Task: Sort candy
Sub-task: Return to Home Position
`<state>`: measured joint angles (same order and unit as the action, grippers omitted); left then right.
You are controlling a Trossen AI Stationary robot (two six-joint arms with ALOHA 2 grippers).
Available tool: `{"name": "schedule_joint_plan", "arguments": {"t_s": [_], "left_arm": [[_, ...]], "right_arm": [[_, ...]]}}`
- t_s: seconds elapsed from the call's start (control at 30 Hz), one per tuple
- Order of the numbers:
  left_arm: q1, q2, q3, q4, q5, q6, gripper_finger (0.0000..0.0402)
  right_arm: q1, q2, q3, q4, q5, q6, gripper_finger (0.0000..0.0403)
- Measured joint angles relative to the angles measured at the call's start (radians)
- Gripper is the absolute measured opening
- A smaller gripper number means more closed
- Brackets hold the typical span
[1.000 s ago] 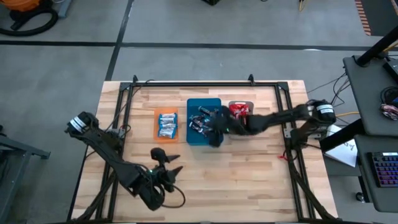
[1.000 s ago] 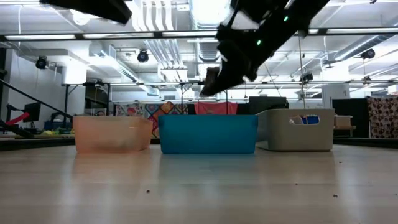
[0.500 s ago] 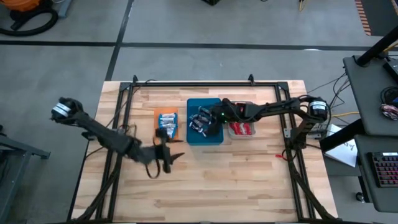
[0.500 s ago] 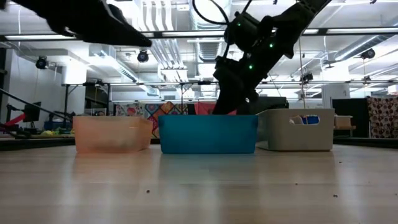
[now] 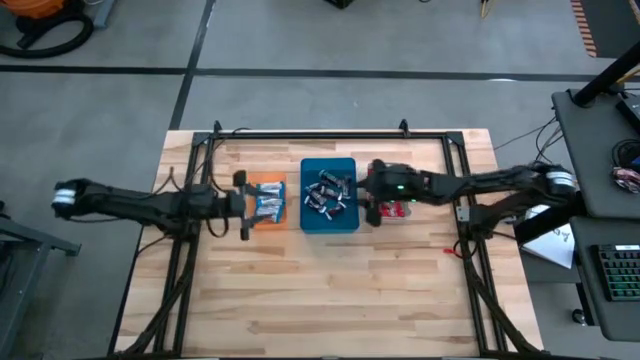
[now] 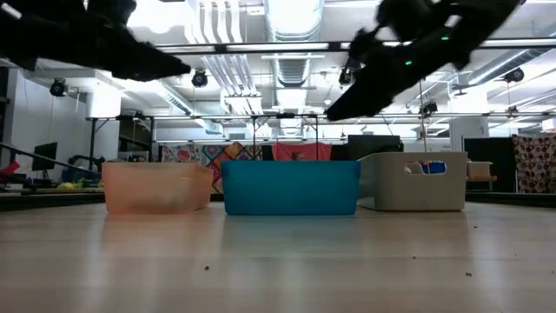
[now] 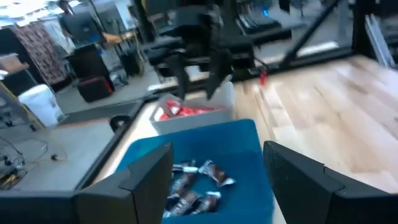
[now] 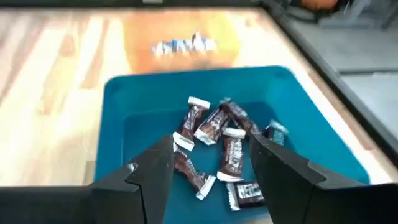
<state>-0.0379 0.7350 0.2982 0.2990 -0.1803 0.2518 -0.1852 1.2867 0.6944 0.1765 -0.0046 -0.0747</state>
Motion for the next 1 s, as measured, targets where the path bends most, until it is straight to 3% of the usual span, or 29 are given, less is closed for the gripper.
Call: {"name": "schedule_joint_plan", "arguments": {"t_s": [0.2,0.37,0.63,0.87,1.0], "left_arm": [[0.169,-0.143,-0.079,0.005,0.148,-0.087,0.0232],[0.207,-0.205,-0.12,0.059,0.196,-0.108,0.0232],[0.208,-0.292,-0.279,0.246,0.198,-0.206,0.0232],[0.202,-0.304,-0.28,0.223,0.243,-0.237,0.0232],[0.203,-0.294,-0.28,0.155,0.129,-0.326,0.0232]], "right_arm": [[-0.003,-0.241,-0.186,0.089,0.004,-0.004,0.0203],[-0.003,-0.417,-0.319,0.103,0.003,-0.004,0.0203],[-0.002,-0.685,-0.541,0.246,-0.098,-0.004,0.0203],[-0.003,-0.905,-0.658,0.239,-0.155,-0.042,0.0203],[-0.002,-1.032,-0.678,0.167,-0.161,-0.055,0.0203]]}}
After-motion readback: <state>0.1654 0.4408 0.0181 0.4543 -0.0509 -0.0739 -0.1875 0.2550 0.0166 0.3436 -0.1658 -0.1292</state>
